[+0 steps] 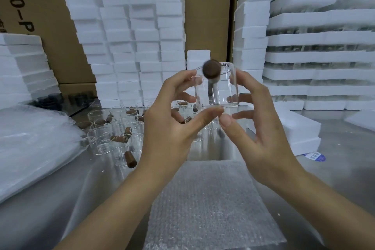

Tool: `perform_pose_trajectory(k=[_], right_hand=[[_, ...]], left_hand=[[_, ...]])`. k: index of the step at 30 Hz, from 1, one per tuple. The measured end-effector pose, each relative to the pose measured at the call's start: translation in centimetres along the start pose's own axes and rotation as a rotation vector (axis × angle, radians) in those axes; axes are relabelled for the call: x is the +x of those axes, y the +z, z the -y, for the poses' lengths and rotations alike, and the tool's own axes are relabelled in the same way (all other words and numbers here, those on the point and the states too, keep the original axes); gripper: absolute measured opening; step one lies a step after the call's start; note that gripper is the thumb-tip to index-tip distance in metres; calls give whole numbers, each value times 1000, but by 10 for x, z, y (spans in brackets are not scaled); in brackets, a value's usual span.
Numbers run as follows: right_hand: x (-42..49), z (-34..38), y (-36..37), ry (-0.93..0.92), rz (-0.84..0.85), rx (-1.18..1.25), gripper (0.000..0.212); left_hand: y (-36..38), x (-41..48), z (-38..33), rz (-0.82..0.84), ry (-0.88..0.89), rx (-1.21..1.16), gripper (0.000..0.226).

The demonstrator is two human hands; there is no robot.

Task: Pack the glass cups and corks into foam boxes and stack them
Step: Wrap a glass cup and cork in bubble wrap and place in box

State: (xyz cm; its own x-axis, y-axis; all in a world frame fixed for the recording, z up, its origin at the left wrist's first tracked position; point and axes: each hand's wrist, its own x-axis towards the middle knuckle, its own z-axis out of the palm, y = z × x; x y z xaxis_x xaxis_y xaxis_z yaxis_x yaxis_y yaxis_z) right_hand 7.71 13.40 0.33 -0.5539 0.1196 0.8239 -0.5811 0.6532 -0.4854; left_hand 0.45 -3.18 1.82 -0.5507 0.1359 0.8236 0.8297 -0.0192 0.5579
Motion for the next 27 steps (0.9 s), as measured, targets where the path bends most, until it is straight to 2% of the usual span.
perform_pose_trajectory(k=[7, 13, 17, 22, 27], right_hand=[[2, -4, -1, 33, 38, 67, 61], [6, -3, -4, 28, -3, 52, 59], [7, -3, -7, 29, -18, 46, 59], [10, -3, -12, 2, -33, 16, 58], [12, -3, -16, -43, -14, -57, 60]], left_hand=[[3, -2, 2, 145, -96, -232, 69], [0, 1, 0, 175, -90, -163, 68], [-2, 2, -4, 135, -56, -158, 66], [-5, 4, 1, 47, 7, -63, 96], [-10, 5, 7, 61, 74, 88, 99]])
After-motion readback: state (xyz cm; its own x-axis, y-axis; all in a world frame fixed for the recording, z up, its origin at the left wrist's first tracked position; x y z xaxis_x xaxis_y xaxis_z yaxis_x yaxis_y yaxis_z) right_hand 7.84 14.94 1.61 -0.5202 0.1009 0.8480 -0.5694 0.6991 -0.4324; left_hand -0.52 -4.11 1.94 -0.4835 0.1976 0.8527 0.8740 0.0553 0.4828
